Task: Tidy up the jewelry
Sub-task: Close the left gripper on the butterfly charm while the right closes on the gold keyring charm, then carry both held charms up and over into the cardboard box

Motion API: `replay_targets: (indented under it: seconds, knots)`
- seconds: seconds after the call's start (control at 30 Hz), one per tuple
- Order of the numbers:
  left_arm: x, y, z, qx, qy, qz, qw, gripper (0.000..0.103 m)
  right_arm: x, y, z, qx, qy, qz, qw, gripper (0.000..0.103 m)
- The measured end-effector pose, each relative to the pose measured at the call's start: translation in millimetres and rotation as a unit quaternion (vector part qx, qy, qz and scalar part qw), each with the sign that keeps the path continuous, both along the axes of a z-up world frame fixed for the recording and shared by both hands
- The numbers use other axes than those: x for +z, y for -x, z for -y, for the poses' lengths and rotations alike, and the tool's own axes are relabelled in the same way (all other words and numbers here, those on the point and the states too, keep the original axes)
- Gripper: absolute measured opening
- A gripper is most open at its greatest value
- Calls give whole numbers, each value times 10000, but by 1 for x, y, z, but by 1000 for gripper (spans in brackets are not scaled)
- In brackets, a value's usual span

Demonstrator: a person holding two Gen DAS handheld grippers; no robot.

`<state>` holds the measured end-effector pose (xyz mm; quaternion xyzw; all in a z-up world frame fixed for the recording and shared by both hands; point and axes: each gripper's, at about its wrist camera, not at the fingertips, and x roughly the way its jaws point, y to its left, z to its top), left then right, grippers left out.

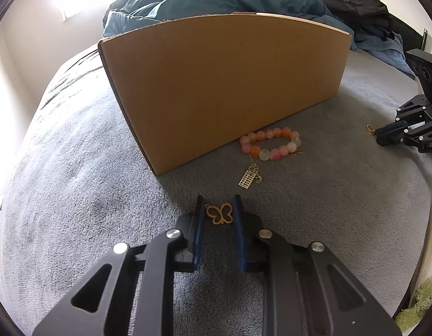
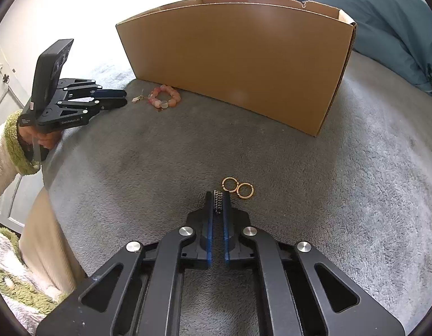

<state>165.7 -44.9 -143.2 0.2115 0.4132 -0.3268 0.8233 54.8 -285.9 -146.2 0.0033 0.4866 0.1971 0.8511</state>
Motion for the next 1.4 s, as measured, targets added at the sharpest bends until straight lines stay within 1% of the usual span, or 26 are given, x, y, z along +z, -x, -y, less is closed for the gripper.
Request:
replay_targets:
  seconds: [0.27, 0.4, 0.6, 0.8, 1.0, 1.2, 1.4]
  knots:
    - [4, -1, -2, -11, 47, 0, 10000, 18, 2, 1, 1, -41, -32, 56, 10000, 1]
    - [7, -1, -5, -5, 131, -25, 9999, 18, 4, 2, 1, -60, -48, 91, 9999, 0]
    - [11, 0, -9, -49, 154, 9, 9999, 18, 7, 3, 1, -47, -9, 148, 9999, 0]
    - [17, 9, -12, -77, 191, 66, 9998, 18, 11, 4, -3, -2, 51, 226, 9997, 0]
    - [21, 14, -17, -7, 207, 51, 9998, 18, 16, 7, -5, 7, 76, 278, 9996, 0]
    - [37, 24, -21, 29, 242, 153, 9996, 18, 31, 18, -1, -54, 24, 444, 9990, 0]
    - [69, 37, -23, -1, 418, 378, 9984, 18, 62, 30, 4, -111, -122, 790, 9967, 0]
